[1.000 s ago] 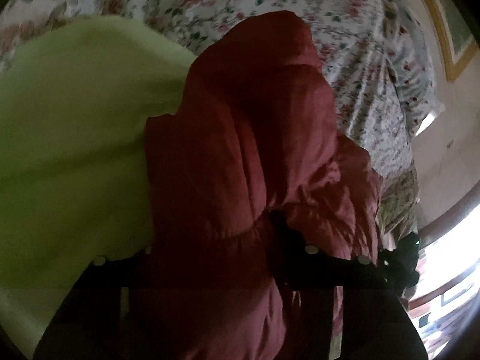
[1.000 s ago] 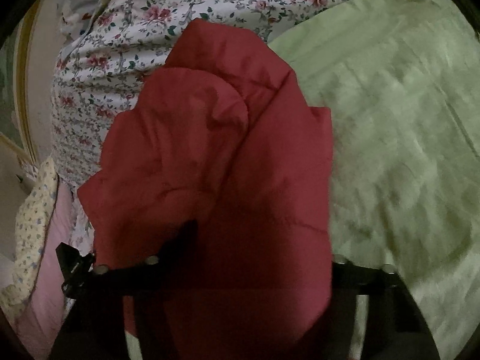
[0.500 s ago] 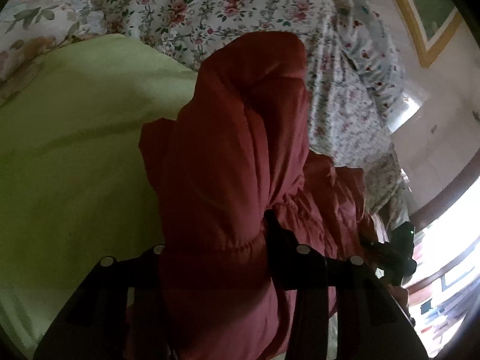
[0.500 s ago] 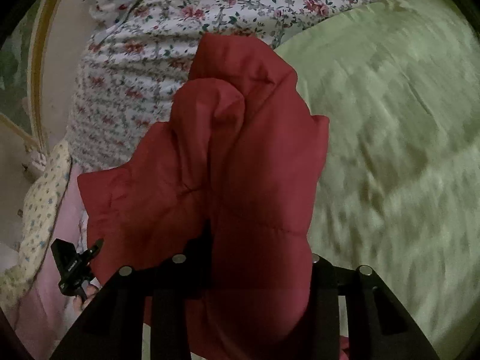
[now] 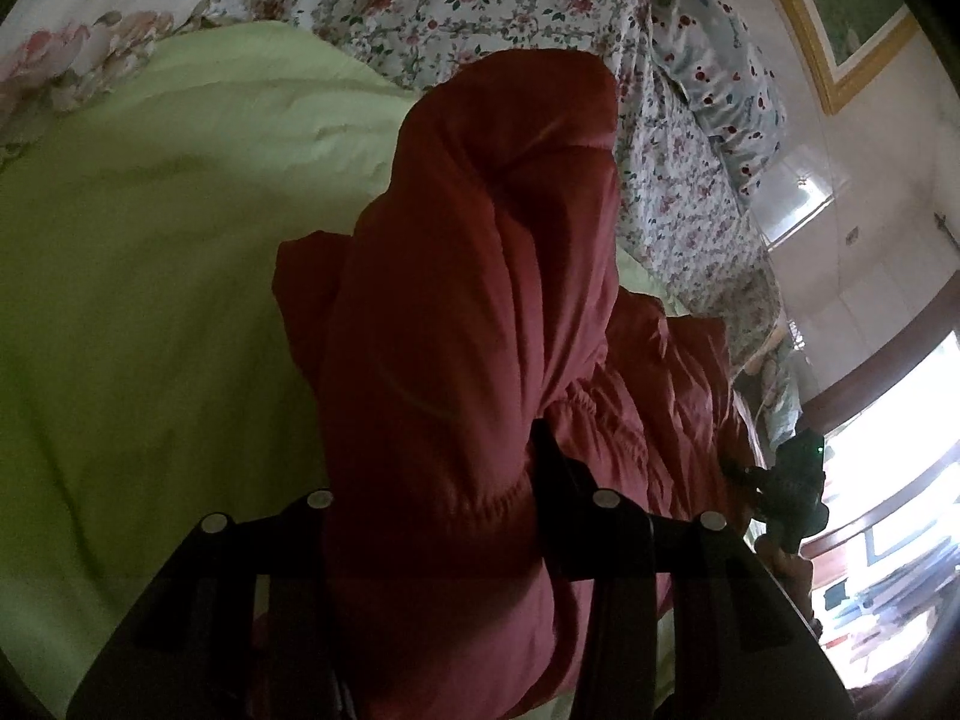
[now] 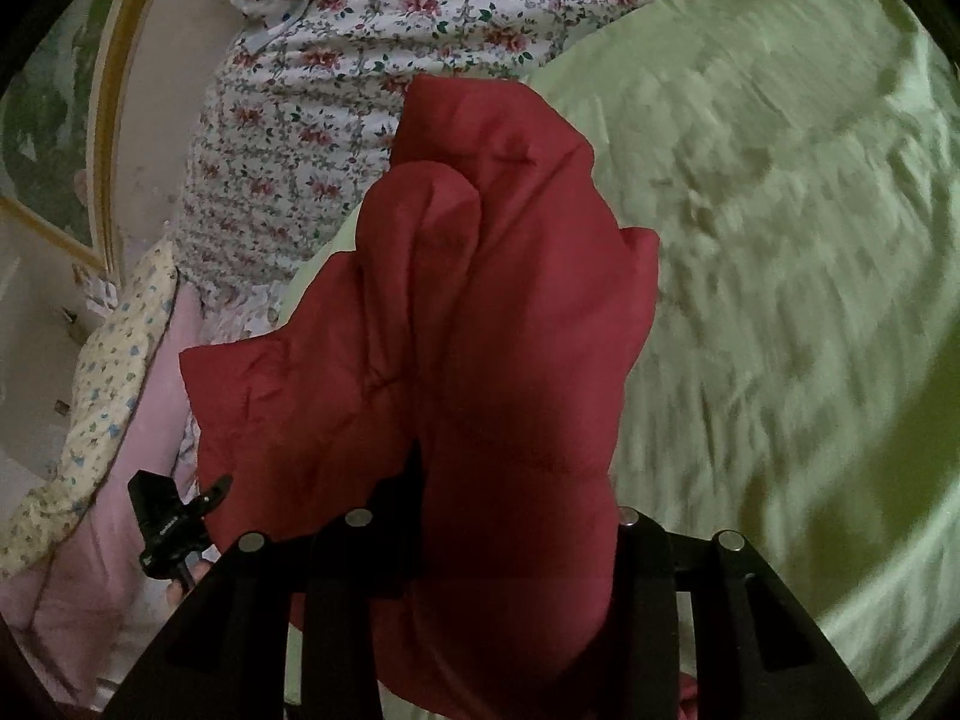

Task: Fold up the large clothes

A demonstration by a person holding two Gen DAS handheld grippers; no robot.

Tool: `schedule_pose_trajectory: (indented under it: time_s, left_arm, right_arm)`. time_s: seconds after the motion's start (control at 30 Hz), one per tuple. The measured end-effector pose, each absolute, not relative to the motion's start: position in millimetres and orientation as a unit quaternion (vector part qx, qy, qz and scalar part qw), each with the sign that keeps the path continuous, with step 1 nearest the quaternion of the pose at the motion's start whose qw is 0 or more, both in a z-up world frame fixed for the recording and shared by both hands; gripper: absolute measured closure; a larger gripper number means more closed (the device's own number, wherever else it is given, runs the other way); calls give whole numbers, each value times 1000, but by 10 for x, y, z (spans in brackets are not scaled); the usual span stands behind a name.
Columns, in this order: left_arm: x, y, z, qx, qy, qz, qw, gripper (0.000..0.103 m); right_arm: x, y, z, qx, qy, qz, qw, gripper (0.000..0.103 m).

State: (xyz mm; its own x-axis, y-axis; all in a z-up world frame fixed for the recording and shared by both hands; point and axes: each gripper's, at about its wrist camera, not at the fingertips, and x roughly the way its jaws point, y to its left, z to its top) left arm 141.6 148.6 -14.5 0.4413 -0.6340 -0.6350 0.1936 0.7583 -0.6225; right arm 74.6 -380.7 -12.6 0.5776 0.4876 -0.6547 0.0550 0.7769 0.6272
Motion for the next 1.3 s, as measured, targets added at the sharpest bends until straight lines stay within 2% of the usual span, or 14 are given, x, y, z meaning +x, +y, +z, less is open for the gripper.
schedule_pose_trajectory:
  time_s: [0.27, 0.47, 0.53, 0.57, 0.7, 0.8, 0.87, 1.13, 1.3]
  left_arm:
    - [1426, 1460, -302, -226, 471, -224, 823, 60]
    - [1456, 1410, -341, -208, 473, -195, 834, 44]
    - [1449, 1393, -315, -195, 471, -181, 841, 34]
    - [1442, 1384, -296, -186, 469, -173, 846, 32]
    - [1419, 1313, -178, -139, 454, -134, 870, 20]
    - [1390, 1237, -47, -100, 431, -112, 890, 20]
    - [1380, 1198, 13, -88, 422, -113, 895, 19]
    - [1480, 1077, 11, -67, 433, -92, 894, 18]
    - [1624, 979, -19, -61, 448, -91, 887, 18]
  right_arm:
    - [748, -3827, -225, 311, 440, 121, 834, 62]
    - [777, -3859, -309, 304, 447, 109, 834, 52]
    - [780, -3858, -299, 297, 450, 107, 836, 47]
    - [777, -3855, -293, 293, 451, 104, 837, 45]
    - [785, -3841, -235, 269, 451, 79, 848, 27]
    - [788, -3849, -159, 247, 443, 52, 860, 17]
    - [790, -3859, -104, 236, 437, 38, 867, 14]
    - [848, -3799, 35, 191, 422, 9, 886, 12]
    - [976, -3745, 118, 166, 409, -6, 897, 4]
